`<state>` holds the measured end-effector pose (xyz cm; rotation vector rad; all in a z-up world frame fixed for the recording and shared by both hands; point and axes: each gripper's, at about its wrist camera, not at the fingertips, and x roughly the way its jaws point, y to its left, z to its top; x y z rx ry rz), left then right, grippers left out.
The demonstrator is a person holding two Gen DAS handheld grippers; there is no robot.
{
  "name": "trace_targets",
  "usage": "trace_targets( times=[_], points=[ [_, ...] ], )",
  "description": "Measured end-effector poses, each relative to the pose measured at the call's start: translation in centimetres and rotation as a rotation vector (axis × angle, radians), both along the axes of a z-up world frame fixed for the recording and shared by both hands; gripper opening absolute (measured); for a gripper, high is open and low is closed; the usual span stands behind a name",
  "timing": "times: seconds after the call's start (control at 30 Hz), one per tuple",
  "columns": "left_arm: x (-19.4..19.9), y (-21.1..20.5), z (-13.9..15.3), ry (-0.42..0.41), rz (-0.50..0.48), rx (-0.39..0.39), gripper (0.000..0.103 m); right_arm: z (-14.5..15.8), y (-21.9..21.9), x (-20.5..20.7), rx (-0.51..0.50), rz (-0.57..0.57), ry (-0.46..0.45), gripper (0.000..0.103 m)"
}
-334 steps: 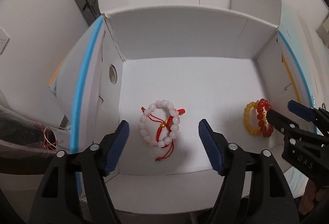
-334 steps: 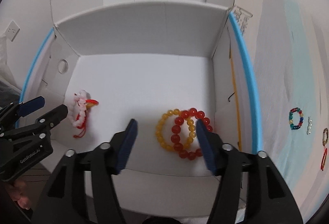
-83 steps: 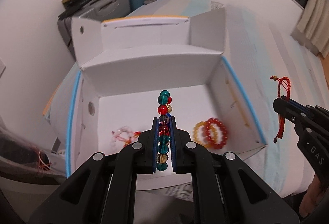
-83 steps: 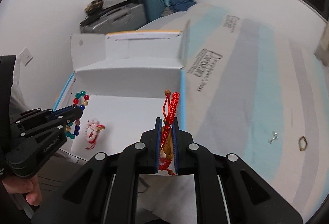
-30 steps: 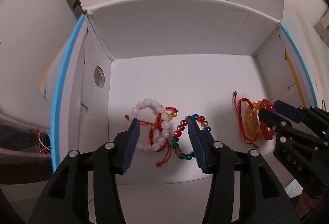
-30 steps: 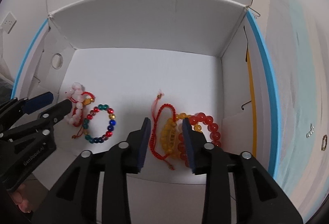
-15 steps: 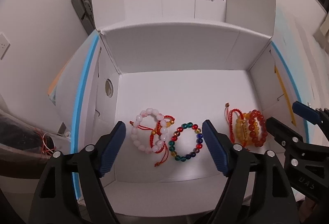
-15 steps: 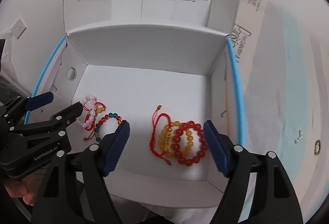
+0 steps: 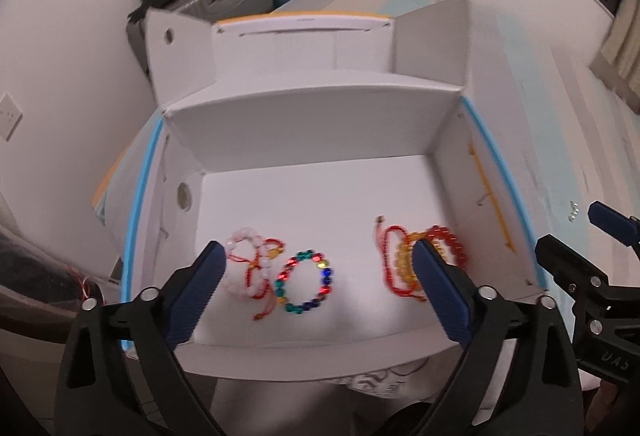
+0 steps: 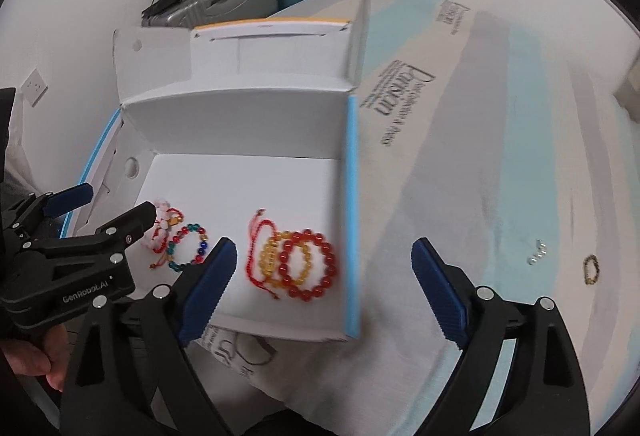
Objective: Organize jewelry
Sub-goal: 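Move both tools back over the pearl earring and wooden bead bracelet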
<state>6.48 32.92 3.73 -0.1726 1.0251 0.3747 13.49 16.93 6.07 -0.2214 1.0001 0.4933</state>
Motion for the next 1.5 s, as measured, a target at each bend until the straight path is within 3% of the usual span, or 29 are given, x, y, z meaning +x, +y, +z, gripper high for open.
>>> trace_targets(
  times=[0.37, 0.8, 1.13, 1.5],
  points=[
    [2.1, -8.5, 1.6, -0.028, -0.104, 0.010, 0.097, 2.1, -9.5, 0.0, 0.033, -0.132, -0.044, 0.095],
    [4.1, -18.3, 3.0, -0.068, -0.255, 0.014, 0.097, 3.7, -20.7, 0.0, 0.025, -0.273, -0.076, 0.095],
    [7.1, -24.9, 1.7, -0.058, -0.349, -0.013, 0.097, 2.3, -28.6, 1.7, -0.004, -0.383, -0.053, 0.095],
    [14.3, -31.9, -2.8, 0.007, -0.467, -0.045, 0.097, -3.3, -36.0, 7.6, -0.027, -0.493, 0.045, 0.095]
  ],
)
